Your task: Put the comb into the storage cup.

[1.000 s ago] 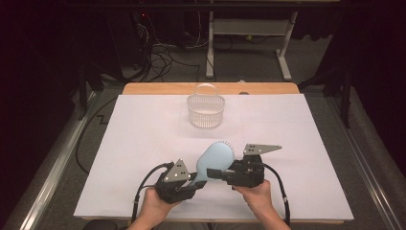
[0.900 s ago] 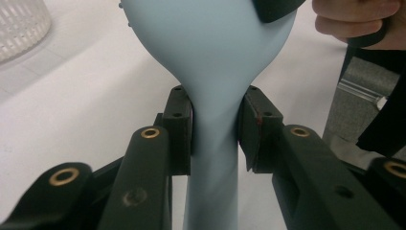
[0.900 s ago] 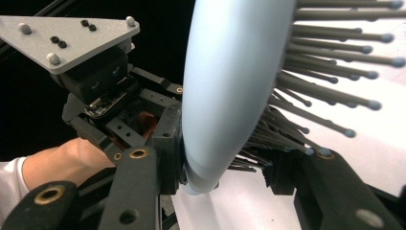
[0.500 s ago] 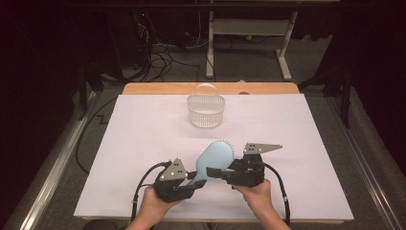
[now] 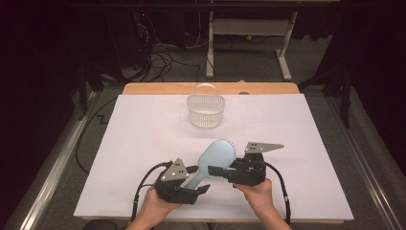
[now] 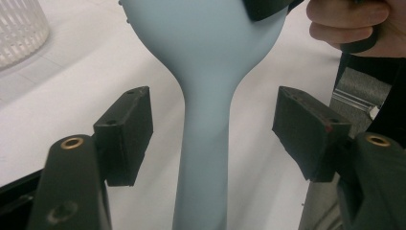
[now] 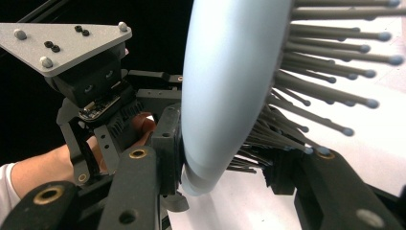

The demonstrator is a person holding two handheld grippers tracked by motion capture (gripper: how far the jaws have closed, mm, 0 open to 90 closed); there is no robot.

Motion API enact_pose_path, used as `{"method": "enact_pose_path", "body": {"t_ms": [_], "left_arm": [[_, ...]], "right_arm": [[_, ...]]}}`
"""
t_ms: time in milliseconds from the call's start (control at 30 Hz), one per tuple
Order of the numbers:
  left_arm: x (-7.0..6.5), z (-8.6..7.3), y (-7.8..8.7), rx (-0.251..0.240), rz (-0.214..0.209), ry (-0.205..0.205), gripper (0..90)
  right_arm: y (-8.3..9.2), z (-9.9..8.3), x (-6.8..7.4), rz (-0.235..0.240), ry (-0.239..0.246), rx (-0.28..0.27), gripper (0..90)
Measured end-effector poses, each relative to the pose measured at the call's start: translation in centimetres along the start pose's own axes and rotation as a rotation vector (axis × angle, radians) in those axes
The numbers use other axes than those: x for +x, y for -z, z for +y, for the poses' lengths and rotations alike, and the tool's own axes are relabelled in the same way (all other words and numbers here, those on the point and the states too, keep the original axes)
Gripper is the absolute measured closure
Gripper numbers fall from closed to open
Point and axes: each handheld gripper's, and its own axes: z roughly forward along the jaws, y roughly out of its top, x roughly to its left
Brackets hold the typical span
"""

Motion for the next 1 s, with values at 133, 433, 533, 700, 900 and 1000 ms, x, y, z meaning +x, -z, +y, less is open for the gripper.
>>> {"method": "enact_pose_path", "body": {"t_ms": [133,433,533,700,900,1000], "left_arm": [[0.0,0.0,0.0,-0.024,-0.009,-0.024,20.7],[0.1,-0.1,0.2,-0.034,0.006,-0.022,10.4],[0.2,-0.2,0.4,-0.039,0.018,-0.025,10.5],[0.6,-0.6,0.9,-0.056,0.031,-0.006,10.8],[0.8,-1.0,1.4,-0.079,0.045,-0.005,10.9],[1.0,-1.1,1.7,-0.089,0.050,0.008,10.9]], "right_arm": [[0.0,0.0,0.0,-0.002,0.001,0.003,57.7],[0.3,0.1,-0.2,-0.010,-0.004,-0.001,57.4],[0.3,0.1,-0.2,-0.013,-0.003,0.001,57.3],[0.4,0.1,-0.1,-0.017,-0.002,0.001,57.1],[0.5,0.2,-0.1,-0.030,0.003,0.003,57.0],[0.7,0.3,-0.1,-0.032,-0.002,0.000,57.0]]}}
